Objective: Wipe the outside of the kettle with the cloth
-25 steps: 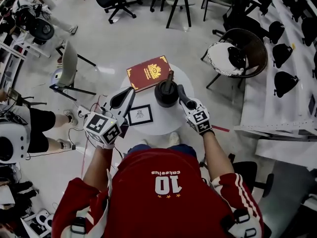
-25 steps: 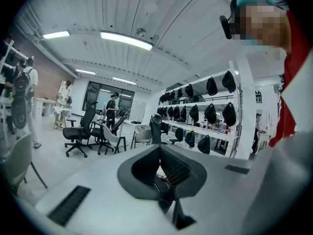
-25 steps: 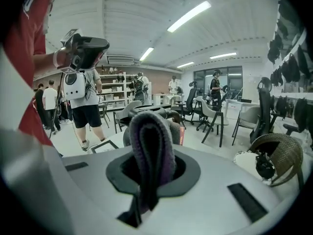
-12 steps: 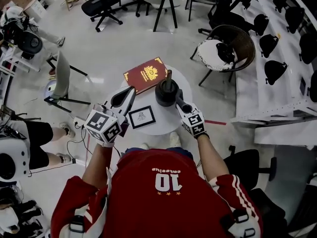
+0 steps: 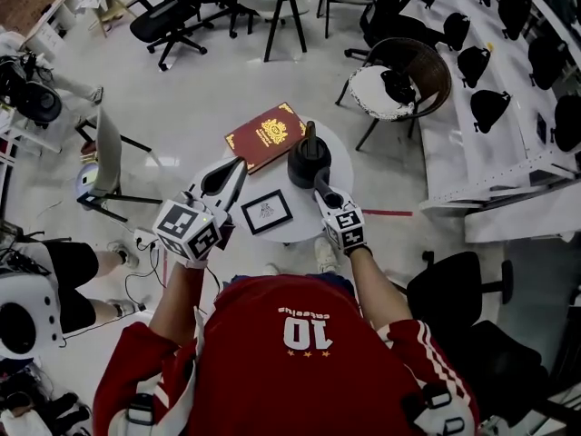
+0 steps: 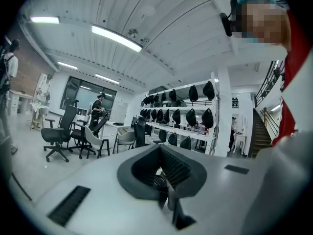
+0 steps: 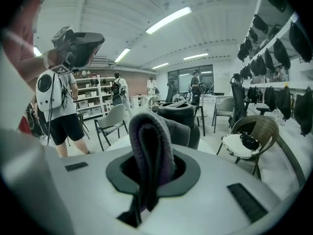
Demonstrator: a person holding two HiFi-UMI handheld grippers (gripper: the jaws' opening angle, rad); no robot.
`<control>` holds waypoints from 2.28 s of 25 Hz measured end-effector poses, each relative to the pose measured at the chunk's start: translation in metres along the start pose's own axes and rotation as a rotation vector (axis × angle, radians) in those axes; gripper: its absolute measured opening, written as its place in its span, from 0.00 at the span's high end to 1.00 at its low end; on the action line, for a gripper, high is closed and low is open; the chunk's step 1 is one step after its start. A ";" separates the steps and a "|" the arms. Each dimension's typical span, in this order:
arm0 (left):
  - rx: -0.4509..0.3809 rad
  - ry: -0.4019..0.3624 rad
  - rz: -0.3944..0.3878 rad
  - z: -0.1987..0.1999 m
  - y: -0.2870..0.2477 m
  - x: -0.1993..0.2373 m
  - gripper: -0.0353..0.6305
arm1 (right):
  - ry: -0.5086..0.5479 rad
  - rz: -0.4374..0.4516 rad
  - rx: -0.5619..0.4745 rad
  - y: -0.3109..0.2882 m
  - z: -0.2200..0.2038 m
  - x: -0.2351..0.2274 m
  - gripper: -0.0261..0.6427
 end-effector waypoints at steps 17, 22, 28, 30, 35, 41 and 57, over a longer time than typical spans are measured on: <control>0.009 0.029 0.061 -0.015 0.063 0.048 0.94 | 0.001 0.025 -0.009 -0.046 0.014 0.040 0.89; -0.001 0.032 0.082 -0.016 0.071 0.063 0.94 | 0.017 0.043 -0.009 -0.066 0.019 0.045 0.89; -0.011 0.036 0.104 -0.015 0.078 0.079 0.94 | 0.022 0.063 -0.011 -0.086 0.030 0.047 0.89; -0.014 0.037 0.112 -0.014 0.080 0.083 0.94 | 0.022 0.070 -0.015 -0.091 0.034 0.047 0.89; -0.029 0.037 0.137 -0.011 0.085 0.088 0.94 | 0.053 0.096 -0.013 -0.097 0.043 0.050 0.89; -0.039 0.043 0.153 -0.004 0.087 0.080 0.94 | 0.069 0.130 -0.026 -0.088 0.057 0.058 0.89; -0.031 0.074 0.159 -0.008 0.034 0.022 0.94 | 0.187 0.247 -0.145 0.001 0.112 0.040 0.89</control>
Point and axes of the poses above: the fingertips, and each gripper's own axes: y backward along the fingers, x to its left, z out of its top, the point moved 6 cm from there along y, backward along the fingers, and after that the axes turned 9 degrees about z, right-handed, at the moved point
